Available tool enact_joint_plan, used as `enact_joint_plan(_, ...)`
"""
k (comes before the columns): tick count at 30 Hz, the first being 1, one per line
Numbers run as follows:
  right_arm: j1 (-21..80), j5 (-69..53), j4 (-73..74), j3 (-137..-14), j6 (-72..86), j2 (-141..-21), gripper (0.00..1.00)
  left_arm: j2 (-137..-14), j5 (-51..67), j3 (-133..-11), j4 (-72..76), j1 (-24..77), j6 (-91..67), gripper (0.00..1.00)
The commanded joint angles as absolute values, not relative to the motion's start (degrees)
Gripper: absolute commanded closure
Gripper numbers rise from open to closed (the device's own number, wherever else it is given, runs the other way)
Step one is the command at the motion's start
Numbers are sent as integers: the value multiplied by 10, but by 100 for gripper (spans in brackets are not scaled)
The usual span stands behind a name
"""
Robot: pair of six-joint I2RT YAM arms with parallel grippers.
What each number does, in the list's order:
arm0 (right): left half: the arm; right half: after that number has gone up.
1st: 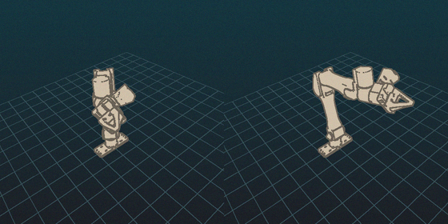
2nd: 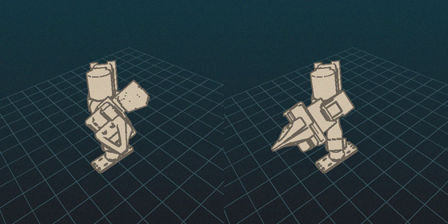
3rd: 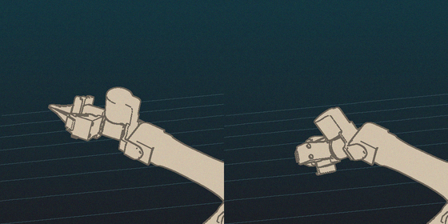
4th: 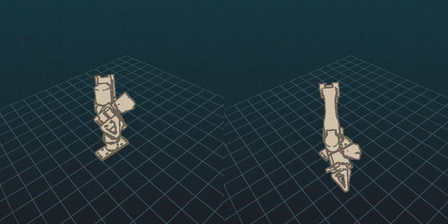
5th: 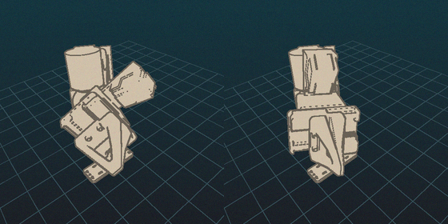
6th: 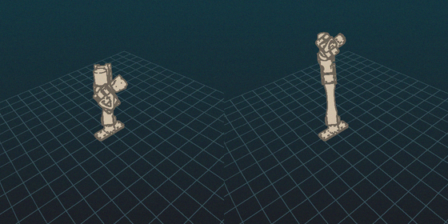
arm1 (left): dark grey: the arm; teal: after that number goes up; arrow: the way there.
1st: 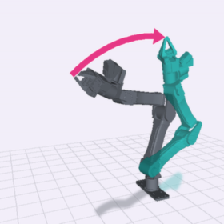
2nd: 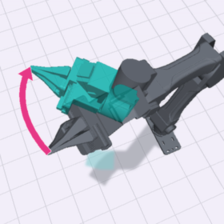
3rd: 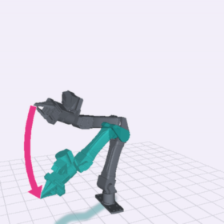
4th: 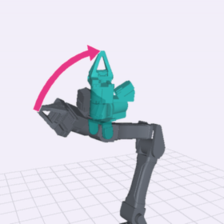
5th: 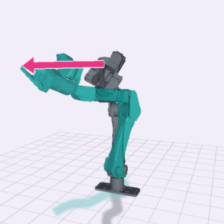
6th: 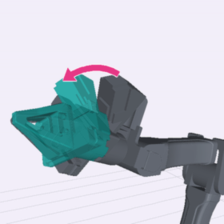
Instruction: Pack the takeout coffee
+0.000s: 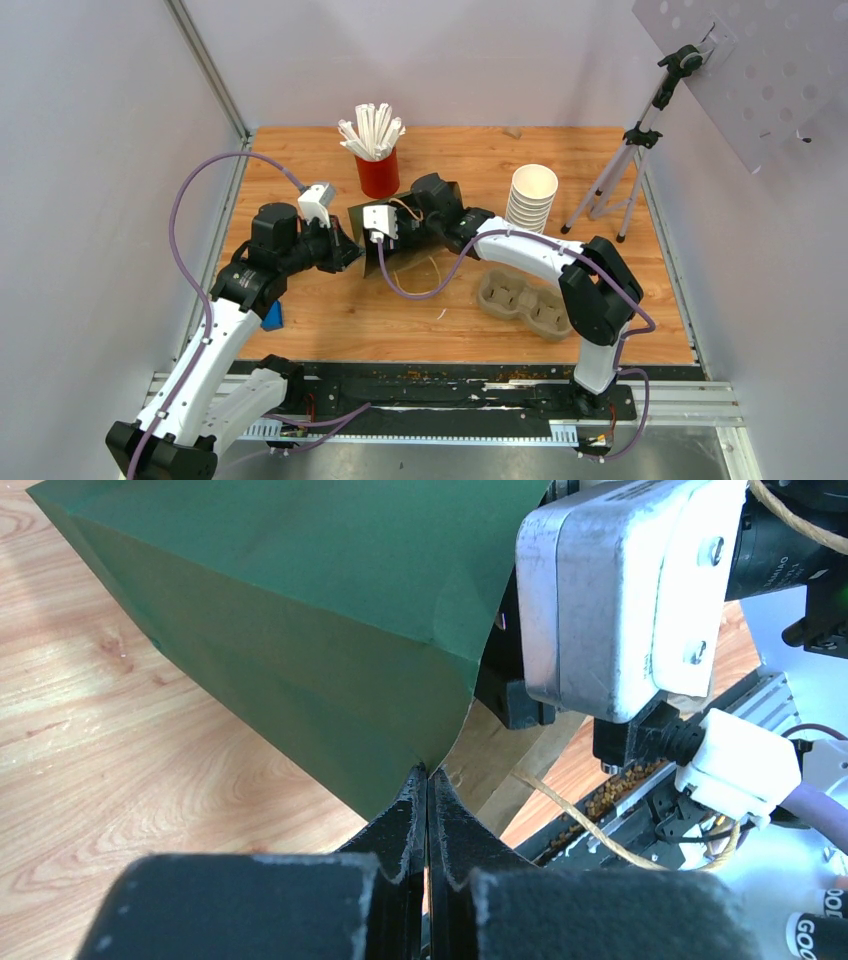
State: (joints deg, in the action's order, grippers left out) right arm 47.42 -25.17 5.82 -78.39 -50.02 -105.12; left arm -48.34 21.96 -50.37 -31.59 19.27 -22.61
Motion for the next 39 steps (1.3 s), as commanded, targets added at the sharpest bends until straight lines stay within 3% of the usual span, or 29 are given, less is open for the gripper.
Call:
enact_joint_plan(1, 473, -270, 40, -805, -493, -1059, 62, -482, 219, -524, -318, 194, -217, 100)
enact_joint_plan(16, 473, -279, 60, -816, -500, -1058, 75, -480, 214, -526, -322, 194, -215, 100)
enact_joint_plan(39, 459, -345, 107, -843, -398, -1046, 78, -481, 189, -534, -343, 194, -196, 100)
